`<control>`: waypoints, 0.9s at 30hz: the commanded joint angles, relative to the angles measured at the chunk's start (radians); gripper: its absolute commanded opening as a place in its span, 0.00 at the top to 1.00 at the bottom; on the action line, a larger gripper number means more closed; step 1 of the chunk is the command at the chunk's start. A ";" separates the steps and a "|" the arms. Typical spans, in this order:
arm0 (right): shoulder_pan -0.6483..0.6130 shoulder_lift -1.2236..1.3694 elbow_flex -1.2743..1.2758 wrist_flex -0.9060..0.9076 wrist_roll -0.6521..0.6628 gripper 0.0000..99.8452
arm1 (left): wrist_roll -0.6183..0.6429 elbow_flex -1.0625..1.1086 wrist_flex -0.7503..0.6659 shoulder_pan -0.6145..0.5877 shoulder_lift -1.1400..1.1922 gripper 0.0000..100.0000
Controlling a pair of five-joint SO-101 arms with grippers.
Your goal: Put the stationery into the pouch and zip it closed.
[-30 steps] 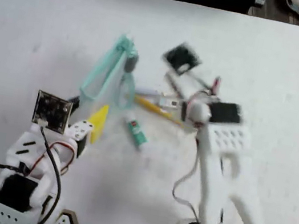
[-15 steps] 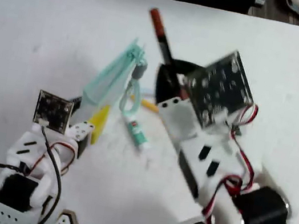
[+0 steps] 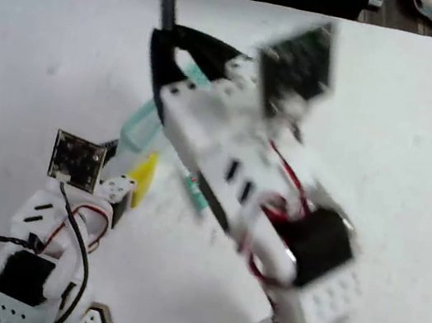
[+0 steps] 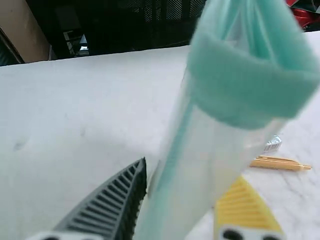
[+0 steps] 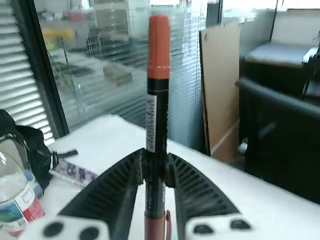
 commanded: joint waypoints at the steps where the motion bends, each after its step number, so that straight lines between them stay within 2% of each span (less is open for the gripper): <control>1: -0.005 0.068 -0.035 -0.024 -0.020 0.98 | 0.011 -0.040 0.002 0.010 -0.013 0.78; 10: -0.004 0.119 0.074 -0.030 -0.018 0.98 | 0.011 -0.040 0.000 0.008 -0.013 0.78; 22: -0.041 -0.067 0.278 -0.024 -0.009 0.98 | 0.012 -0.040 0.000 0.008 -0.013 0.78; 24: -0.041 -0.094 0.316 -0.002 0.044 0.94 | 0.012 -0.040 0.000 0.008 -0.013 0.78; 27: -0.042 -0.128 0.359 0.042 0.133 0.80 | 0.012 -0.040 0.000 0.008 -0.013 0.78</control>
